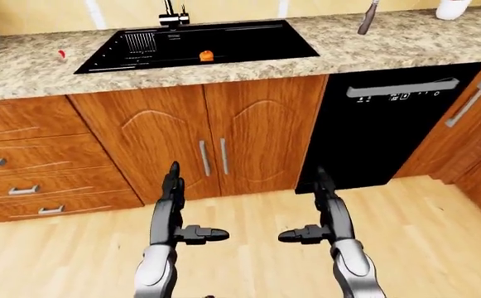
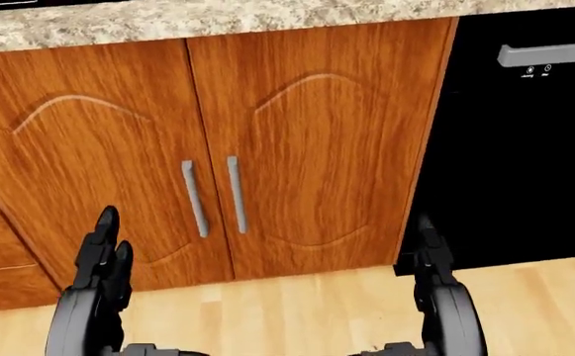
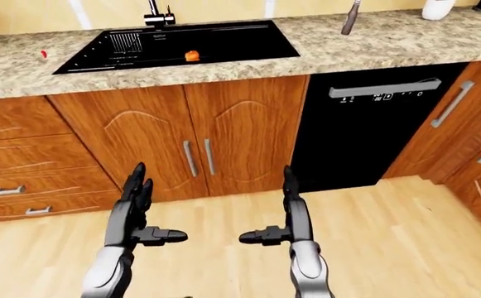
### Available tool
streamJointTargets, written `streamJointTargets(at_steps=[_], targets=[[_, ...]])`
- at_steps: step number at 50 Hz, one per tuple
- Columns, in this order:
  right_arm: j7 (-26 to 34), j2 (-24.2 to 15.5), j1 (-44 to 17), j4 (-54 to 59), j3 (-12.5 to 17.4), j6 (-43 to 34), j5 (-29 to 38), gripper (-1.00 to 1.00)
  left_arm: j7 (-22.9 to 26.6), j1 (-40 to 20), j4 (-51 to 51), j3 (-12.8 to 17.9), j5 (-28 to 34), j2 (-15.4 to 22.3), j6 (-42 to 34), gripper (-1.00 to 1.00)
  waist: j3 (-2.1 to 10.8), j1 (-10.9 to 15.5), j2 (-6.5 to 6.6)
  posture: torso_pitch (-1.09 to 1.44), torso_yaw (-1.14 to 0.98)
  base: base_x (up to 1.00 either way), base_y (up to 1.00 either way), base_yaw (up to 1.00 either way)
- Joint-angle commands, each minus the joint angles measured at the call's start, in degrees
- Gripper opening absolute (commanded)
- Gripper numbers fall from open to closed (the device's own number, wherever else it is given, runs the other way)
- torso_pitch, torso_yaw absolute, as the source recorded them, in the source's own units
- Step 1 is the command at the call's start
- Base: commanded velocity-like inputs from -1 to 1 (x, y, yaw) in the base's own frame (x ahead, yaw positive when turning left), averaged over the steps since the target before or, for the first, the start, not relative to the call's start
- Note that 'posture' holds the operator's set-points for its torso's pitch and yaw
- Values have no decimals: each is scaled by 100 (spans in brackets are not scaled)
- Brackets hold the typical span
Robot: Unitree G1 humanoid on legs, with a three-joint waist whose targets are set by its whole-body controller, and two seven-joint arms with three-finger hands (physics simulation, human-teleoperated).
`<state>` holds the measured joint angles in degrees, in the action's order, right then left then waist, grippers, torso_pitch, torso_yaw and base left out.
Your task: Turn the sink spout to the right.
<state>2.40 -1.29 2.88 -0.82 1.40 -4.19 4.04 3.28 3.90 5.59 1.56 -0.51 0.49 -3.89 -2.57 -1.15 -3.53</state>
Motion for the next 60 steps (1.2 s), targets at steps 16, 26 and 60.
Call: streamJointTargets(at_steps=[16, 26, 60], targets=[[53, 32, -61, -339, -54, 244, -25, 100, -6, -61, 307, 68, -26, 44, 111, 100, -21, 14, 850, 0, 0, 0, 62, 0], [46, 30, -74, -348, -55, 214, -16, 100, 1, -73, 321, 89, -42, 49, 92, 100, 205, 135, 590, 0, 0, 0, 0, 0], [539, -1224, -3438, -2435, 1085, -4856, -504, 100, -598, -2937, 933, 719, -494, 864, -2745, 100, 315, 128, 328, 0, 0, 0, 0, 0]])
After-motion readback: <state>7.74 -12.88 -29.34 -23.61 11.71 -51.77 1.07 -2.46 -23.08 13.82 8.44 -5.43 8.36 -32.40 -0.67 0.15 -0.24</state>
